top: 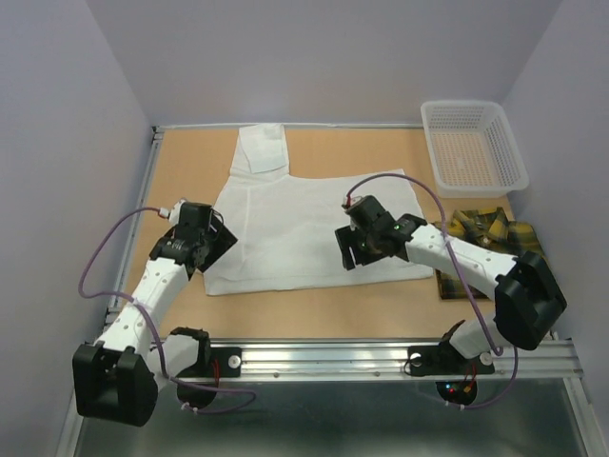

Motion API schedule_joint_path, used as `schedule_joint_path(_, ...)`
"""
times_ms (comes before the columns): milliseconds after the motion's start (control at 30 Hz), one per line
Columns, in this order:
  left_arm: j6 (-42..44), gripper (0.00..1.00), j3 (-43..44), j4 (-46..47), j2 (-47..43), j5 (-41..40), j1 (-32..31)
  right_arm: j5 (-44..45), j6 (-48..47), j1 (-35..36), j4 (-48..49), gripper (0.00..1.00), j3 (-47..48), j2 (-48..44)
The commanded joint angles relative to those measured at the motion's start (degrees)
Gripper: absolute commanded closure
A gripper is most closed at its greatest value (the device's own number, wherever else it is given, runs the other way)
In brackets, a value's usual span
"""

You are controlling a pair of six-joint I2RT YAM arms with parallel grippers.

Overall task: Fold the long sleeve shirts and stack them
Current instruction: Fold the shirt

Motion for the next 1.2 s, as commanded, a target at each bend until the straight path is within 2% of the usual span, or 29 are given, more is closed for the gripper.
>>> schedule_joint_path(0, 8.2, 0.24, 7.4, 4.3, 7.0, -4.4, 0.5, 5.8, -3.9, -5.0, -0.8, 0.33, 11.4, 3.6)
schedule_joint_path(200, 15.2, 0.24, 16.7, 6.9, 21.7, -6.5, 1.6, 6.4, -3.5, -8.6, -0.8, 0.36, 19.4, 13.2)
schedule_joint_path(500, 20.1, 0.25, 17.1, 13.2, 34.8, -2.1, 3.8, 8.5, 0.8, -8.6, 0.9, 0.36, 16.9, 21.5)
schedule_joint_path(733, 21.6, 0.25, 13.2, 12.9, 37.1, -1.9, 6.9, 3.9, 1.5, -8.5, 1.0, 0.36, 11.7, 22.6)
schedule_joint_path(800, 21.6, 0.26, 10.5, 12.2, 36.9, -0.9, 9.7, 0.6, 2.0, -8.4, 0.9, 0.36, 9.1, 22.4)
schedule_joint_path(967, 22.6, 0.27, 5.7, 10.3, 34.2, -0.7, 13.6, -5.5, 3.8, -6.6, 0.6, 0.36, 4.0, 18.9)
schedule_joint_path(1167, 20.6, 0.29, 5.1, 7.7, 28.2, -0.4, 15.2, -8.3, 3.9, -4.4, -1.3, 0.35, 4.0, 17.1)
